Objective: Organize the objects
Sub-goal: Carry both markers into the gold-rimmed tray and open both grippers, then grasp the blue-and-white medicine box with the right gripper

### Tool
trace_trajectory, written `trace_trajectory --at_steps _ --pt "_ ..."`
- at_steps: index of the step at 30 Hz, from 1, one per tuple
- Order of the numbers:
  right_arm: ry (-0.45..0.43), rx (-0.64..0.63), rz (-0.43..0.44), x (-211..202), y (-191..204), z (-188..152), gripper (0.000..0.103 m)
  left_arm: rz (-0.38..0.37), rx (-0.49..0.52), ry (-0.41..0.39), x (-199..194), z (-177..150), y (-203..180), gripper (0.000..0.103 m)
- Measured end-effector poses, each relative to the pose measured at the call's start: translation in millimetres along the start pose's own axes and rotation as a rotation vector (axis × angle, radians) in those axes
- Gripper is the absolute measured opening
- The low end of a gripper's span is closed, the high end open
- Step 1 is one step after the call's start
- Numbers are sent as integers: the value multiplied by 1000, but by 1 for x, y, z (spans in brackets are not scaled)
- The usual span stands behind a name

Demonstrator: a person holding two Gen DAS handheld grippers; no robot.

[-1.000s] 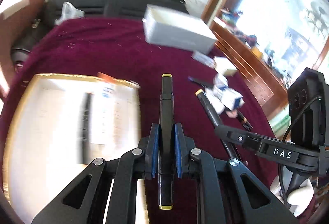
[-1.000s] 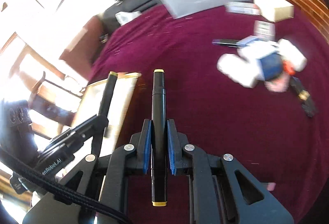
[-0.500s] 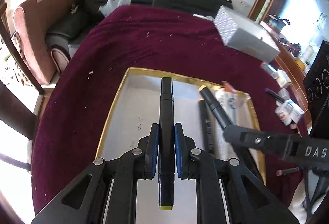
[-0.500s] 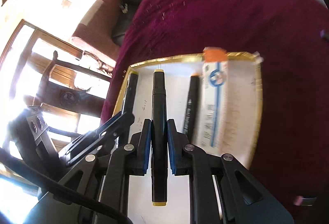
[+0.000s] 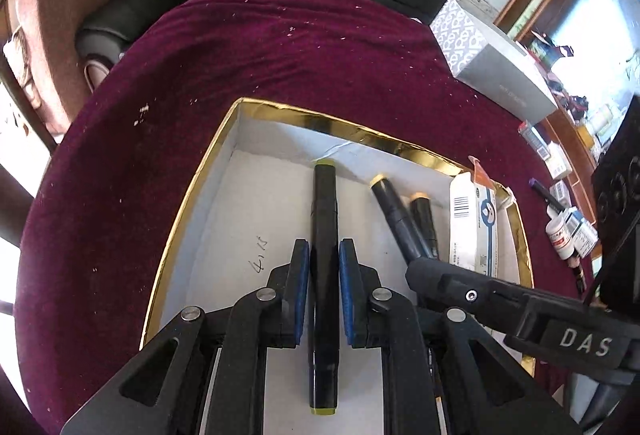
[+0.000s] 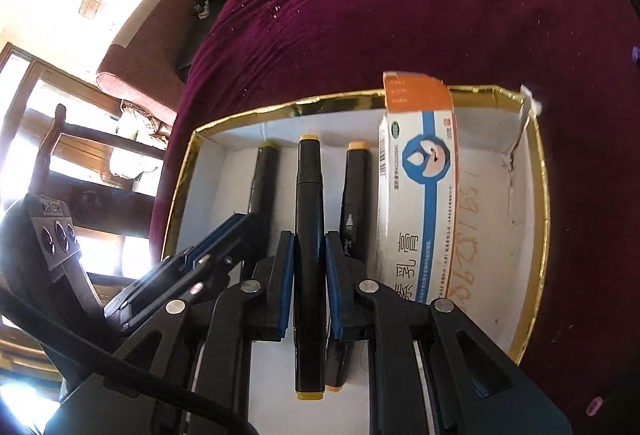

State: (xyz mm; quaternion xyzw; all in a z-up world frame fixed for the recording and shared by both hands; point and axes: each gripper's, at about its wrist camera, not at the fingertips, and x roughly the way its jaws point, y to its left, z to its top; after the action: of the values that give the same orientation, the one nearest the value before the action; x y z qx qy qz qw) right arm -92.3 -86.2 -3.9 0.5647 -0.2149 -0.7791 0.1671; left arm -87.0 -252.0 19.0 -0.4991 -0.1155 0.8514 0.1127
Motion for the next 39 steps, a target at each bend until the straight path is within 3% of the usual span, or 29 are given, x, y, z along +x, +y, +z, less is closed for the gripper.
trace_trajectory --at_steps 3,6,9,11,13,14,20,22,24,26,27,28,30,33,36,39 --pt "18 10 16 3 -3 1 17 -46 -57 -3 -1 -1 10 25" --pt "4 6 31 -1 -3 0 22 -135 -131 -25 -7 -4 19 31" --pt "-53 -17 59 -22 -2 -3 23 -163 -180 -69 -13 -11 23 34" --pt "-111 -28 87 -45 -7 -6 31 -161 -220 -86 -14 -17 25 37" --pt "-171 -28 102 -68 -14 -6 45 -177 -295 -107 -16 -24 33 38" --pt "-198 -31 103 -78 -19 -6 46 -185 -315 -115 -18 -26 35 38" --pt "-329 -67 25 -153 -65 -15 46 -193 -328 -186 -35 -23 37 39" --pt "-392 -85 -37 -184 -82 -21 46 -215 -328 -210 -48 -24 34 47" --pt "-469 -126 -122 -215 -94 -33 50 -251 -323 -234 -68 -27 19 54" --pt "-596 -177 -267 -248 -106 -54 73 -274 -270 -262 -87 -31 -6 57" --pt "-672 -193 -349 -262 -114 -67 92 -293 -227 -276 -98 -34 -24 60" --pt "-713 -193 -386 -269 -116 -75 103 -314 -187 -282 -105 -37 -42 64" --pt "-756 -166 -405 -279 -141 -85 103 -373 -140 -257 -111 -43 -76 72" --pt "-678 -52 -366 -278 -179 -79 103 -442 -104 -193 -106 -56 -119 73" --pt "-594 25 -246 -273 -211 -69 102 -470 -56 -113 -88 -77 -159 73" --pt "-584 39 -226 -273 -224 -59 102 -456 -9 -26 -61 -89 -190 73"
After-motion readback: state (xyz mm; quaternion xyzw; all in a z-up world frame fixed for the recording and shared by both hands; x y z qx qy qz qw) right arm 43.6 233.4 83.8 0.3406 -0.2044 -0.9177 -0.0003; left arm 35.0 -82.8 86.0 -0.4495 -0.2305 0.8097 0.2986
